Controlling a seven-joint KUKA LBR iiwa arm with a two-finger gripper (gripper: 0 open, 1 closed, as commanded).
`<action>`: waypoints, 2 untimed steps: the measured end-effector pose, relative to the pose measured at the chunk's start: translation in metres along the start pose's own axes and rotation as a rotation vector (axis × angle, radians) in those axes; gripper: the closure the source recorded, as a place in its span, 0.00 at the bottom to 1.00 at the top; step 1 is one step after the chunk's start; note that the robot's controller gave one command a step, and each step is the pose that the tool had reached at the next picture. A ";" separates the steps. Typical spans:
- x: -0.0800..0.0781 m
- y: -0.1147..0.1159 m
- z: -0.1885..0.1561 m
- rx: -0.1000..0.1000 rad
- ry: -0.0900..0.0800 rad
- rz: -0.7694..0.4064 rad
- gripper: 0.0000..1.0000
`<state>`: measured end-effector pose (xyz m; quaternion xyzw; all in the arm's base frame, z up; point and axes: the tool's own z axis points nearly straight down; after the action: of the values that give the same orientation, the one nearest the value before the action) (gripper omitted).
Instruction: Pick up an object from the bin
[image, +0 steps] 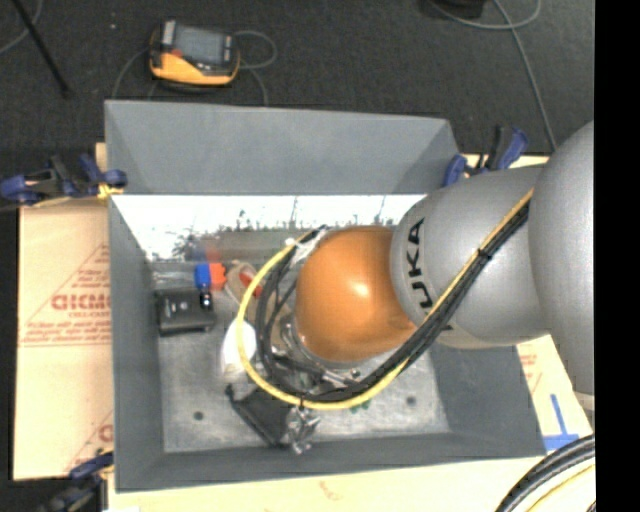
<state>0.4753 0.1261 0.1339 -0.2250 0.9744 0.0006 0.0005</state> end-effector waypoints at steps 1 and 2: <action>0.000 0.000 0.000 0.000 -0.001 0.002 0.00; -0.014 -0.003 0.060 0.002 -0.011 -0.076 1.00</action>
Offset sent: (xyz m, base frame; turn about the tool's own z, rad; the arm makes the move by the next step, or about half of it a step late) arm 0.0100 0.0025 -0.0639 -0.0815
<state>0.4890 0.1292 0.0737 -0.2619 0.9651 0.0009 0.0060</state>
